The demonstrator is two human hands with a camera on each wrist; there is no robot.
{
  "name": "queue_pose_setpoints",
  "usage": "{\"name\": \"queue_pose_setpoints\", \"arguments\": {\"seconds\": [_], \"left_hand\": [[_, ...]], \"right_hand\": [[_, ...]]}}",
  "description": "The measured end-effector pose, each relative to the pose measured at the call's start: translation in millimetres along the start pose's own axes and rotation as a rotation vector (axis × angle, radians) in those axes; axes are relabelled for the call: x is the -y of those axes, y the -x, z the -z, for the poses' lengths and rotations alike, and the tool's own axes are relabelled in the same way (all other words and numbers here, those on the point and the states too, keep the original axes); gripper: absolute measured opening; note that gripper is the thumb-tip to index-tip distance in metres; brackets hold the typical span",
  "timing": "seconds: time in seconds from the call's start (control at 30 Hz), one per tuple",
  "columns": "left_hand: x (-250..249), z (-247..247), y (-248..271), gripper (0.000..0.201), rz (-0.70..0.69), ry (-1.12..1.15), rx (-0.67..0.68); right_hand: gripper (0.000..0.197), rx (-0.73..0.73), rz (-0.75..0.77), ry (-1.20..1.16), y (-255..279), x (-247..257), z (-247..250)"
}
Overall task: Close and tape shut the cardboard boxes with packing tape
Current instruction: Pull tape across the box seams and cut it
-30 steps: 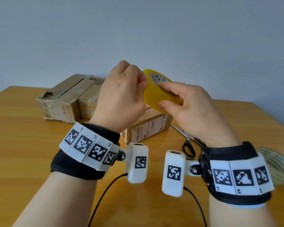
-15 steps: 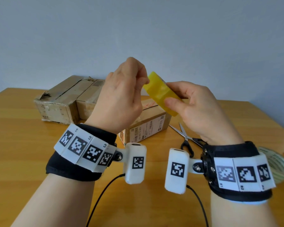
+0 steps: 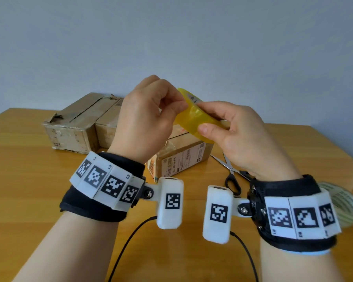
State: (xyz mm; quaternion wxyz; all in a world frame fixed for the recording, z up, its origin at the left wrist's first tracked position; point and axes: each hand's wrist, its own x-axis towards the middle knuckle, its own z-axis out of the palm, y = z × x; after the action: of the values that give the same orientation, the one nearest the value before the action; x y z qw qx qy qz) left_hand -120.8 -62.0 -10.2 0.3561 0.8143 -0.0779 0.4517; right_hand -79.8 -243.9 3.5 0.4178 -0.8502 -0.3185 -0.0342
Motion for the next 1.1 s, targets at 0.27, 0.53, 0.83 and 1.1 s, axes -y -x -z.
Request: {"name": "queue_pose_setpoints", "arguments": {"seconds": [0.27,0.53,0.83,1.1], "left_hand": [[-8.7,0.2,-0.2,0.011,-0.278,-0.226,0.092],[-34.5,4.0,2.6,0.009,-0.331,-0.317,0.246],[12.9,39.9,-3.5,0.045,0.336,-0.02,0.276],[38.8,19.5,7.9,0.042,0.655,-0.119,0.654]], "right_hand": [[0.04,-0.062,-0.033,-0.131,-0.5,-1.7,1.3],[0.025,-0.086,0.037,0.099,1.3,-0.7,3.5],[0.002,-0.099,-0.033,0.163,1.2,-9.0,12.5],[0.006,-0.076,-0.094,0.201,3.6,-10.3,16.6]]}}
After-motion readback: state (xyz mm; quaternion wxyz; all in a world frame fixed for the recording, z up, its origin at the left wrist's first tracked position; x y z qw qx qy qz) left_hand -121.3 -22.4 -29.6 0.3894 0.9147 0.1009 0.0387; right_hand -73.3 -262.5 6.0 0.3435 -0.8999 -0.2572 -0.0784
